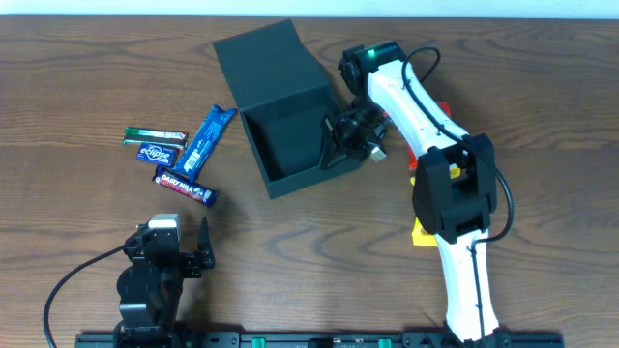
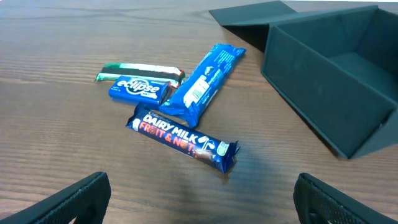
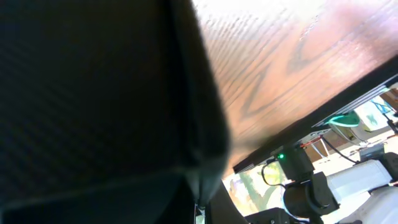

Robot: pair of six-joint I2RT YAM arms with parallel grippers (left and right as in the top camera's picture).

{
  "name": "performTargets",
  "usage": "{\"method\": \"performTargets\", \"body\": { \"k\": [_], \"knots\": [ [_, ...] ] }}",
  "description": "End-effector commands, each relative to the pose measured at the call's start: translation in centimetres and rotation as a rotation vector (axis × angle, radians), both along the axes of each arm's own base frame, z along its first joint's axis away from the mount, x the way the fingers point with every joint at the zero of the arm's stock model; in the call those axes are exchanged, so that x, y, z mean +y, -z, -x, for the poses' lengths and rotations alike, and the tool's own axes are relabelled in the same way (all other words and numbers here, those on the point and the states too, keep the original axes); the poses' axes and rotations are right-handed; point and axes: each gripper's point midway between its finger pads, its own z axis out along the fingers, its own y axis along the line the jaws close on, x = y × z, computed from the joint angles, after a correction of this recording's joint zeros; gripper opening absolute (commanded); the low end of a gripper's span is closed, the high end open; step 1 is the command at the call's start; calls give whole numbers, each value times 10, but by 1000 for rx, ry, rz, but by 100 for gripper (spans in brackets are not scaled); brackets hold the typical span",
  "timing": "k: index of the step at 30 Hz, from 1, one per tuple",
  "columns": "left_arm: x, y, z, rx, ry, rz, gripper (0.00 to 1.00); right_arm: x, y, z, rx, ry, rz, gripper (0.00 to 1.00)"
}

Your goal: Pack container

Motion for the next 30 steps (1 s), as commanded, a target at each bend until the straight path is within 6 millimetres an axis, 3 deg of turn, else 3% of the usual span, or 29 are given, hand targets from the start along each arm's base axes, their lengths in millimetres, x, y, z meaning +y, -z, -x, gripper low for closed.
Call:
{"method": "performTargets", "body": {
  "k": [1,3,5,8,10,15,21,26,30],
  "knots": [
    [2,7,0,13,-5,-16,95,-1,5,9,68,29,-11,2],
    [2,7,0,13,-5,-16,95,1,7,9,52,5,-43,9],
    [2,7,0,13,-5,-16,96,1,7,9,31,-29,-66,27],
    [2,7,0,13,-5,-16,95,1,6,10,-15,-107,-115,40],
    [2,7,0,13,-5,-16,95,1,5,12,-44,-168,-153,55],
    [2,7,0,12,-5,-16,96,-7,-5,31,-14,-266,-194,76],
    [2,7,0,13,-5,-16,95,-15,-23,34,-31,-283,-217,88],
    [2,7,0,13,-5,-16,95,-37,-64,23,-190,-258,-111,88],
    [2,7,0,13,-5,-16,95,-64,-112,14,-450,-314,-18,93]
  ]
}}
